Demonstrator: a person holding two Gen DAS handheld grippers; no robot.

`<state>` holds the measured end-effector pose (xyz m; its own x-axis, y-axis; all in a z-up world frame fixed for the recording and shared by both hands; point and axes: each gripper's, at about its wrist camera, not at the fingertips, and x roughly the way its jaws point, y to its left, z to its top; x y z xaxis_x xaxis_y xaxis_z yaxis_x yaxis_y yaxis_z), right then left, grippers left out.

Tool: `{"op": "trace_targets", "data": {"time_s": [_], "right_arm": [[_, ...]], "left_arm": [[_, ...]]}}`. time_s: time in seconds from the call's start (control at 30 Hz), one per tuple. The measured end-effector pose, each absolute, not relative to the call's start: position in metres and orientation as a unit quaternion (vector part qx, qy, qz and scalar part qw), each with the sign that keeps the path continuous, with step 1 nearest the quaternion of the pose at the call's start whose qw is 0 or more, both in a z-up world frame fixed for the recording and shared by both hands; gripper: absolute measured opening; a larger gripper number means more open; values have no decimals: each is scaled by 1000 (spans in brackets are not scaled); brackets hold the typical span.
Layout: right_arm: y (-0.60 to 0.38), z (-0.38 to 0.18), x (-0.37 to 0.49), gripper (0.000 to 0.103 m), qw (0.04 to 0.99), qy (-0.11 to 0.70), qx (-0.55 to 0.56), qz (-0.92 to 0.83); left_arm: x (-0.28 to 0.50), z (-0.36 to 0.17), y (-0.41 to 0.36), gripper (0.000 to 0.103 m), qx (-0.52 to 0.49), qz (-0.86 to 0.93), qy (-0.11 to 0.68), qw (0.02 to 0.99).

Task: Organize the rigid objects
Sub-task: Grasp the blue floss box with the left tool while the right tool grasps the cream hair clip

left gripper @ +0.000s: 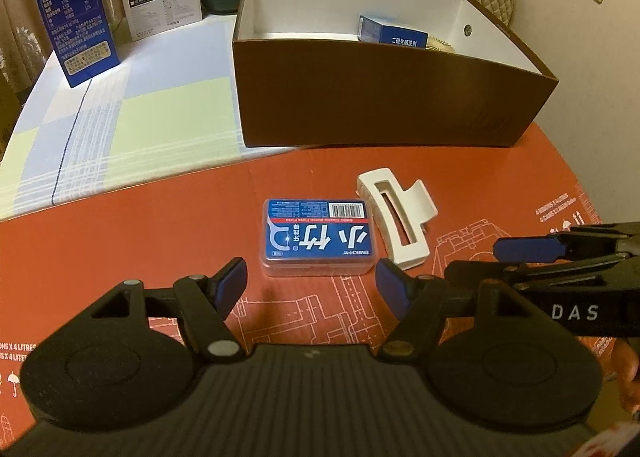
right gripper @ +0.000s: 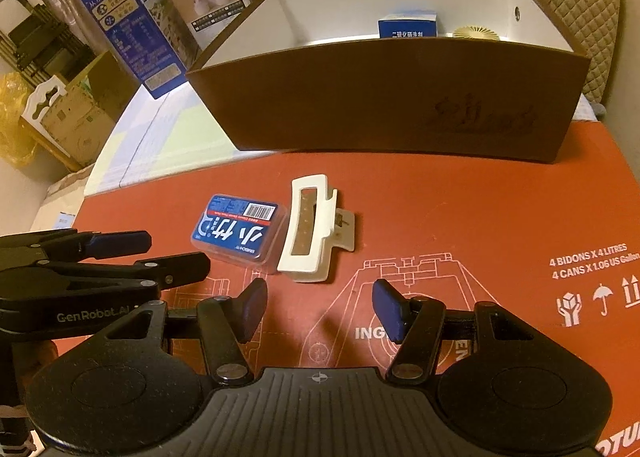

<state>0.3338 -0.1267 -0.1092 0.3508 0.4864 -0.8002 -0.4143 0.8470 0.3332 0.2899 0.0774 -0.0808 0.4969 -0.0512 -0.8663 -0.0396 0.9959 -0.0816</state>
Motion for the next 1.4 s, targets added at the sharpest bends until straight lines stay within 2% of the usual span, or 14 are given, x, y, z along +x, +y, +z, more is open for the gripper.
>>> {"op": "trace_targets", "data": {"time_s": [0.3,0.6,0.77,0.87,0.93,1.03,1.4], "right_arm": [[-113,-125,343,55,821,498,25,279],[-104,-133,355,45,834,484,34,262],[-105,-133,365,34,845,474,37,244],[-104,-134,370,24,848,470,35,241],[-103,-134,370,10,849,468,31,242],[-104,-134,369,0,853,462,22,241],[-131,-130,375,0,862,464,26,201]], "left_arm": [[300,-90,86,68,-41,3,507,861],[307,-95,97,68,-43,12,508,860],[313,-96,98,68,-41,11,506,861],[317,-97,97,68,-42,7,506,861],[318,-96,96,68,-42,2,505,862],[321,-97,93,68,-41,-6,506,862],[329,-109,76,69,-31,-36,519,853]]}}
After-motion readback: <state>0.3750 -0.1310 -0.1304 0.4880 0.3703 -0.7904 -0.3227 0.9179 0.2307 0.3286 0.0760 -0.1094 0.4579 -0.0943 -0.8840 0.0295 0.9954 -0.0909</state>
